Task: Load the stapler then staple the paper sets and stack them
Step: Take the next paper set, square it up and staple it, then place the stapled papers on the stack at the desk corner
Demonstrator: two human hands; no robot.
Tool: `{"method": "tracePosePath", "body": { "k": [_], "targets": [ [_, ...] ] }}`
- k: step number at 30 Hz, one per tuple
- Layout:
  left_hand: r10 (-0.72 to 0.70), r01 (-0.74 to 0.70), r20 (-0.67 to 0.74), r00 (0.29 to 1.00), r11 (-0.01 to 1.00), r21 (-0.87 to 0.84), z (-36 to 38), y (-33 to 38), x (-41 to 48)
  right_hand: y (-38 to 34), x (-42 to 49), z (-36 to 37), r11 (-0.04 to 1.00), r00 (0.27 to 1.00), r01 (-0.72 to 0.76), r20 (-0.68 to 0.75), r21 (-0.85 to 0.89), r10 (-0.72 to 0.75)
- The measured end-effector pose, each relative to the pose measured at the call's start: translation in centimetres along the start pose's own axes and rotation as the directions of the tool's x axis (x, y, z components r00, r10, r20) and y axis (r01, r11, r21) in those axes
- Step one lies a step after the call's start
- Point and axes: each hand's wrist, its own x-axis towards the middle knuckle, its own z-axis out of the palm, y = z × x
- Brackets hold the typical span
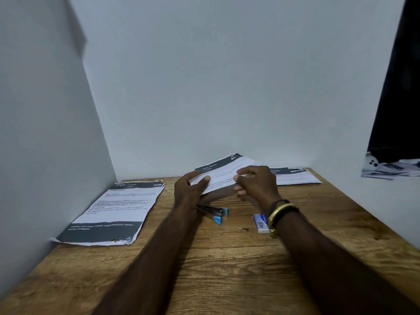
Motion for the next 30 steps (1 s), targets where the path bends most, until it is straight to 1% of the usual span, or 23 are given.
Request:
{"method": "tracePosePath", "body": {
  "k": [2,5,7,9,11,13,16,20,22,24,26,30],
  "targets": [
    [0.014,-0.015,0.045,0.999,0.999,0.031,1.2,0.2,-0.5,0.0,0.2,-0.8,1.0,0.997,0.014,-0.076,0.009,-0.013],
    [0.109,-0.12,0.071,0.992,0.977,0.174,3.3,0.3,-1.2,0.2,0.6,-2.2,0.999,0.981,0.049,-0.189,0.023,-0.044],
    [0.151,-0.165,0.076,0.986,0.956,0.241,5.0,0.1,-1.6,0.5,1.0,-3.3,0.998,0.967,0.067,-0.248,0.016,-0.061],
    [0.159,-0.173,0.068,0.985,0.936,0.307,6.8,-0.1,-1.8,0.9,1.5,-4.4,0.997,0.954,0.067,-0.294,0.029,-0.055],
    [0.143,-0.154,0.059,0.988,0.928,0.339,8.6,-0.5,-2.0,1.4,2.2,-5.8,0.998,0.943,0.062,-0.327,-0.009,-0.061],
    [0.119,-0.134,0.063,0.991,0.923,0.361,10.3,-0.9,-2.0,2.1,2.8,-7.2,0.997,0.935,0.044,-0.349,-0.069,-0.066],
    [0.109,-0.151,0.12,0.987,0.892,0.427,12.3,-1.9,-1.7,3.2,3.5,-9.1,0.994,0.922,-0.001,-0.384,-0.111,-0.042],
    [0.111,-0.182,0.165,0.98,0.833,0.522,14.4,-3.1,-1.7,4.3,4.7,-10.9,0.979,0.912,-0.096,-0.41,-0.181,0.013],
    [0.091,-0.17,0.169,0.981,0.821,0.545,15.4,-3.7,-1.8,4.5,5.2,-11.5,0.97,0.905,-0.143,-0.424,-0.195,0.048],
    [0.068,-0.15,0.166,0.984,0.818,0.556,15.9,-4.1,-1.7,4.6,5.3,-11.7,0.958,0.901,-0.184,-0.428,-0.219,0.075],
    [0.061,-0.154,0.176,0.983,0.794,0.588,16.3,-4.7,-1.4,4.9,5.7,-12.0,0.941,0.903,-0.221,-0.419,-0.256,0.098],
    [0.087,-0.206,0.21,0.974,0.726,0.656,16.8,-5.4,-0.5,5.0,6.2,-12.6,0.894,0.913,-0.287,-0.381,-0.345,0.146]
  ]
}}
